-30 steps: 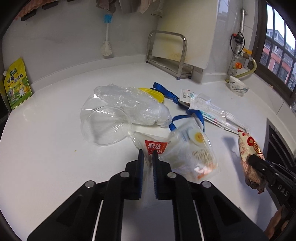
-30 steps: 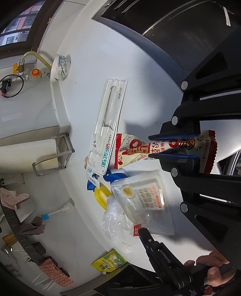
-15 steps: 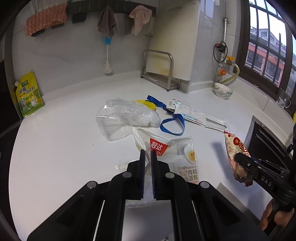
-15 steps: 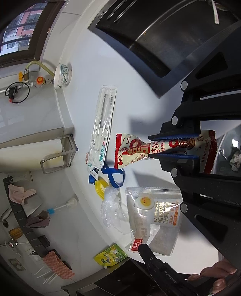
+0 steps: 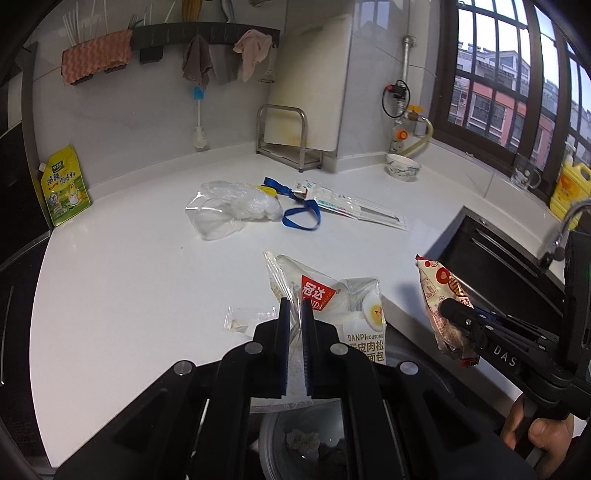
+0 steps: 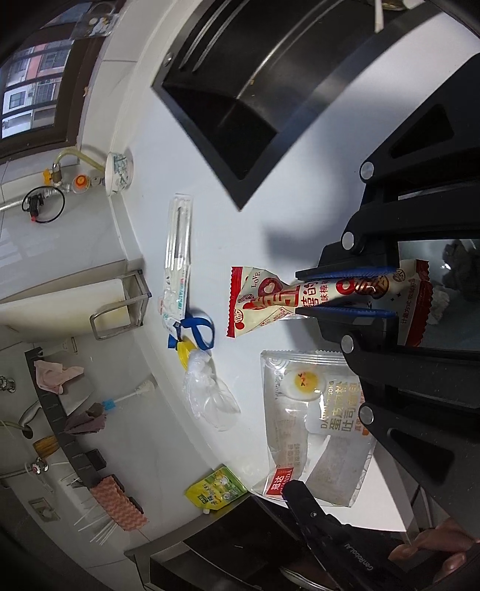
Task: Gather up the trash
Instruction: 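Grasp the clear bread bag with the left tool and carry both items to the bin, then release the bread bag and snack wrapper into the grey bin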
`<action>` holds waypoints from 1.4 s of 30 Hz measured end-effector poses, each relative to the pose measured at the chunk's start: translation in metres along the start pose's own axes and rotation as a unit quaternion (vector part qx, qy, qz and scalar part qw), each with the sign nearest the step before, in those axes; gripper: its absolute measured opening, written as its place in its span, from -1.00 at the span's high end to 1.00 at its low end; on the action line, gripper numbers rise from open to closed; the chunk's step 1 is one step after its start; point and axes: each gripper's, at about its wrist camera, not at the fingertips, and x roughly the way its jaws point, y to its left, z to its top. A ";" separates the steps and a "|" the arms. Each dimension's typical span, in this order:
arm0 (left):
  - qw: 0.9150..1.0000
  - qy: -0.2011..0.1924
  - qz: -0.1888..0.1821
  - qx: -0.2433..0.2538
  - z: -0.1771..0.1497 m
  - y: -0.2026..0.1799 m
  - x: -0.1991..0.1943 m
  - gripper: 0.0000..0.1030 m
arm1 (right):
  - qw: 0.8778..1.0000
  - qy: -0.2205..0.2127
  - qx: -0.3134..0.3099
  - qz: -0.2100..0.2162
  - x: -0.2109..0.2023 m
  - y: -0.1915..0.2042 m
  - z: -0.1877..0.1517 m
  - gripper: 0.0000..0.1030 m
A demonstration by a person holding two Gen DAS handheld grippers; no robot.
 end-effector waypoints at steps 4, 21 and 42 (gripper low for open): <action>1.000 0.009 -0.005 0.013 -0.023 -0.010 -0.012 0.87 | 1.000 0.007 0.000 -0.007 -0.015 0.000 -0.028 0.76; 0.996 0.076 -0.005 0.036 -0.096 -0.038 0.006 0.87 | 0.998 0.055 0.002 -0.021 -0.028 -0.004 -0.113 0.75; 0.991 0.137 -0.001 0.010 -0.116 -0.030 0.048 0.69 | 0.995 0.096 0.010 -0.041 0.011 -0.019 -0.135 0.70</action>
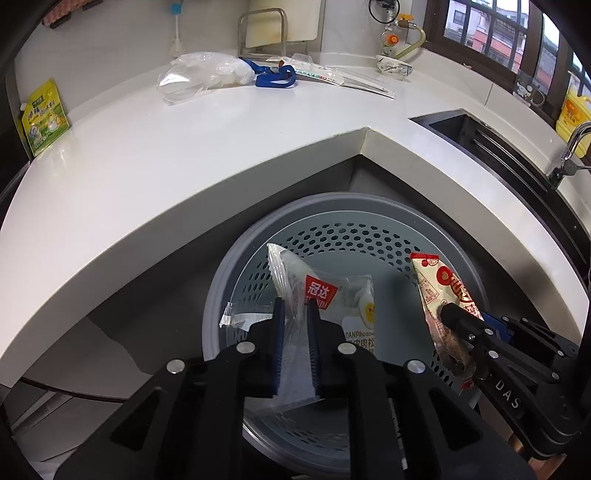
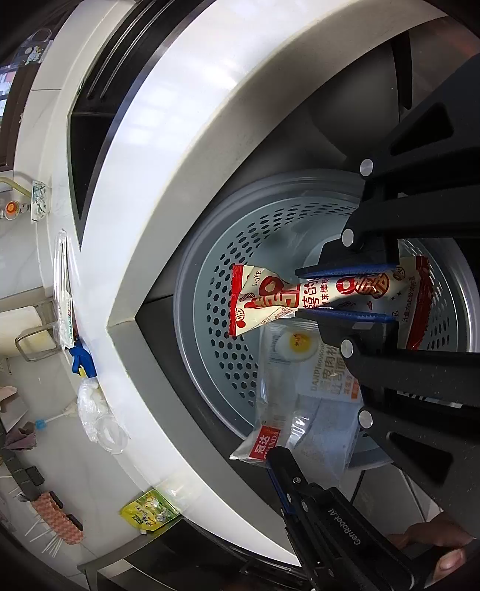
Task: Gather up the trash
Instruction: 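Release the bread bag and snack wrapper into the grey bin, then reach the right tool to the toothbrush package and grasp it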
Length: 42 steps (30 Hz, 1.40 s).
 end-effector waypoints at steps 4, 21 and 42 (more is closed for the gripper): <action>1.000 -0.004 -0.002 -0.001 0.000 0.000 -0.002 0.53 | 1.000 -0.008 0.005 -0.003 -0.003 -0.003 0.001 0.34; 1.000 -0.025 0.015 -0.011 0.001 0.006 -0.013 -0.25 | 1.000 -0.024 0.017 -0.001 -0.015 -0.009 -0.001 0.23; 0.995 -0.086 0.029 -0.041 0.024 0.041 -0.046 -0.70 | 0.998 -0.060 0.007 0.003 -0.039 -0.001 0.014 0.03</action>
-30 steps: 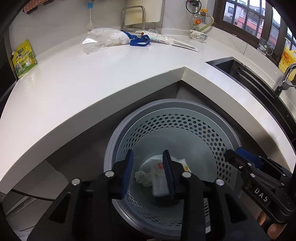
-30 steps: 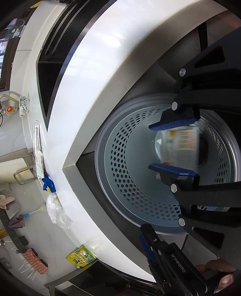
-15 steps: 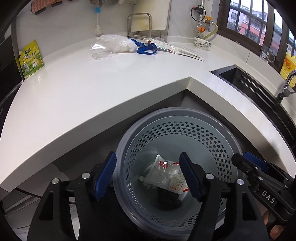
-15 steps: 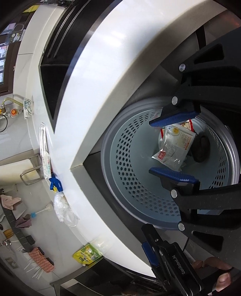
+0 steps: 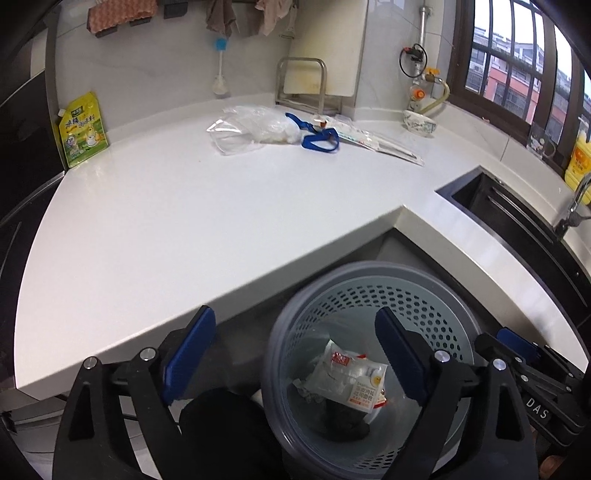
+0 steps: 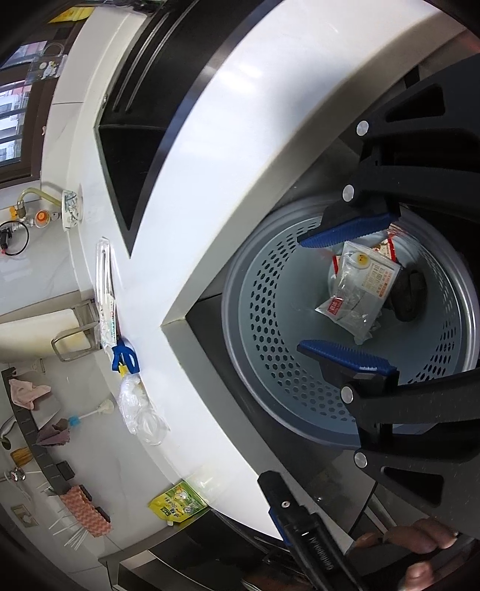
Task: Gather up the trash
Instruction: 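Reach the right tool to the toothbrush package and grasp it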
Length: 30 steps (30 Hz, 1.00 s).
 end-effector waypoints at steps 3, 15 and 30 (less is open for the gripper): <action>1.000 -0.011 0.002 -0.004 0.012 0.009 -0.003 -0.73 | 1.000 -0.017 -0.016 0.002 -0.007 0.005 0.013 -0.08; 0.995 -0.074 0.058 -0.036 0.097 0.063 0.007 -0.85 | 0.993 -0.056 -0.106 0.008 0.010 0.019 0.124 -0.27; 0.994 -0.030 0.093 -0.058 0.168 0.107 0.108 -0.86 | 0.974 0.002 -0.225 0.038 0.134 0.030 0.260 -0.45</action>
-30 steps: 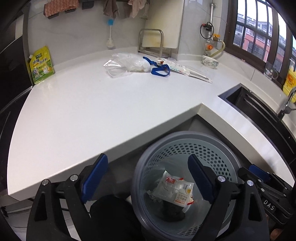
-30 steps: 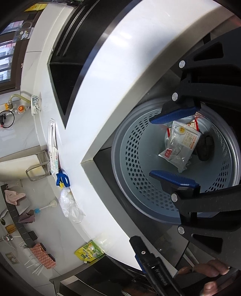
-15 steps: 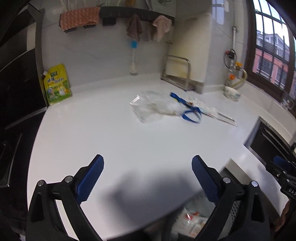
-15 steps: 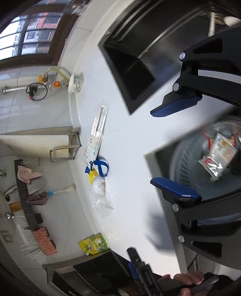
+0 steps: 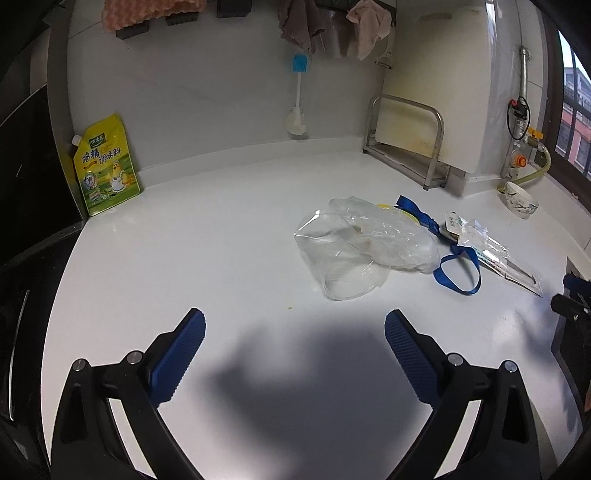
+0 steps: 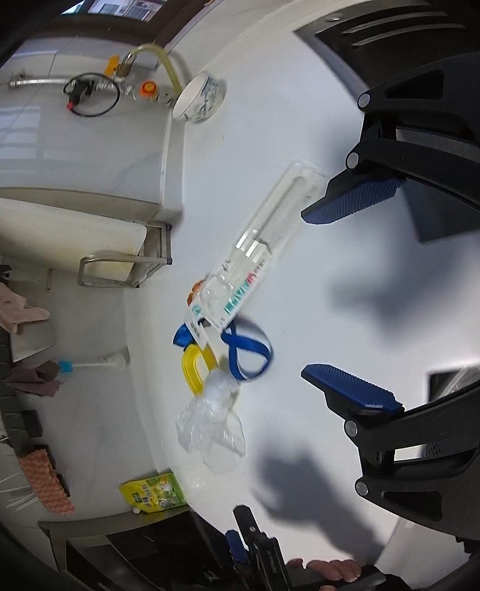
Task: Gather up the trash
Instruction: 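Reach the right tool to the toothbrush package and grasp it, then lift the toothbrush package with the right tool while the left tool grasps the clear plastic bag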
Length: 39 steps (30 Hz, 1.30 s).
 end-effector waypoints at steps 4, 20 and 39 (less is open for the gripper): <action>1.000 0.022 -0.012 0.001 0.003 -0.004 0.020 -0.86 | 0.999 0.030 -0.029 -0.005 0.039 -0.020 0.025 -0.45; 0.999 0.032 -0.016 0.004 0.009 -0.007 0.039 -0.86 | 0.981 0.119 -0.156 -0.006 0.111 -0.024 0.052 -0.45; 0.999 0.038 -0.019 -0.001 0.014 -0.006 0.050 -0.86 | 0.984 0.124 -0.116 0.044 0.121 -0.030 0.050 -0.26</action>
